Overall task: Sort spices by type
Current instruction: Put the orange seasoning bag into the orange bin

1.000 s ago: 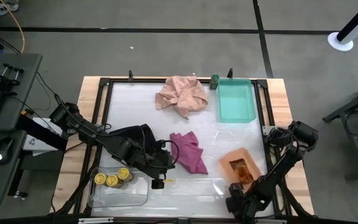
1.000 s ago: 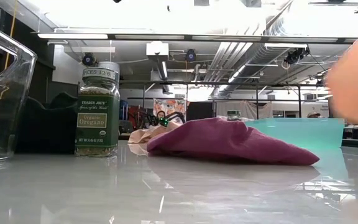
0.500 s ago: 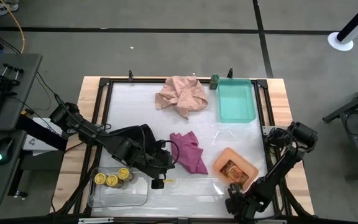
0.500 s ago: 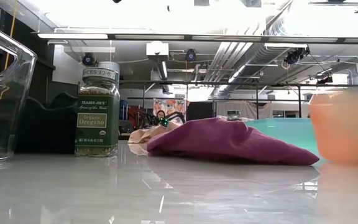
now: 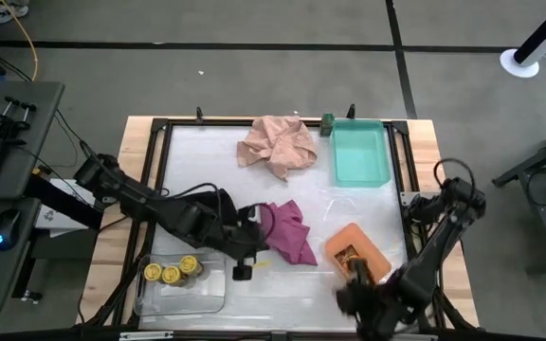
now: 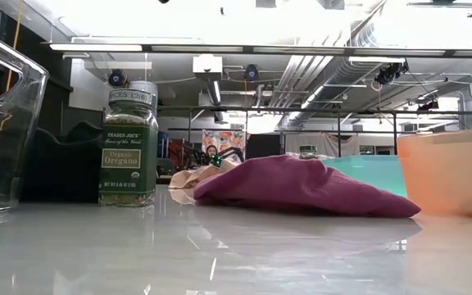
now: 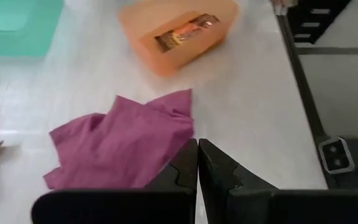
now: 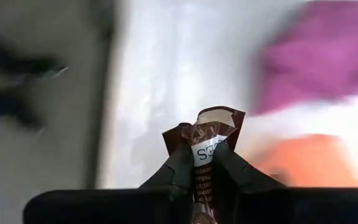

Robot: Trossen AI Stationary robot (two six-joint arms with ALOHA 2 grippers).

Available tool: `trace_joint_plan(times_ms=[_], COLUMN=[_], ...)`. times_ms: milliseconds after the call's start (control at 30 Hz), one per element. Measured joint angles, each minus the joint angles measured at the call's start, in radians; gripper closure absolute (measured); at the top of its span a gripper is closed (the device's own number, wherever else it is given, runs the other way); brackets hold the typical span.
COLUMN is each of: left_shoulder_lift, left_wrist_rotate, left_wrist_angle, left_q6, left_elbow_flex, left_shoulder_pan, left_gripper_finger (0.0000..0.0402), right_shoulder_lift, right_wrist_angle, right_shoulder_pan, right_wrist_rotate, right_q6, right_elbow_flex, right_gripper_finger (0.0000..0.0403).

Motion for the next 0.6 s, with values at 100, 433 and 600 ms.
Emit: trace_joint_plan(times_ms=[100,433,600], left_shoulder_lift=[0.008,0.197,0.392], left_wrist_rotate=[0.002,0.089,0.122], left_wrist_angle=[0.031,0.356,0.686], left_q6=[0.001,0.017,-0.040], left_elbow_flex=[0.000,0.000,0.000], left_shoulder_pan=[0.036,0.108,0.089], left_gripper_finger=[0.0401,0.0401,0.0401], right_shoulder_lift=[-0.057,-0.435,-0.572], right_wrist_angle=[-0.136,-0.353,-0.324], right_shoulder_pan=[-0.035,-0.070,-0.070], right_wrist_rotate=[0.124,0.053,-0.109], right_q6=[0.135,0.888,1.046], right_elbow_flex=[0.000,-0.437,-0.618], right_gripper_finger=[0.0382,0.0382,0.0382])
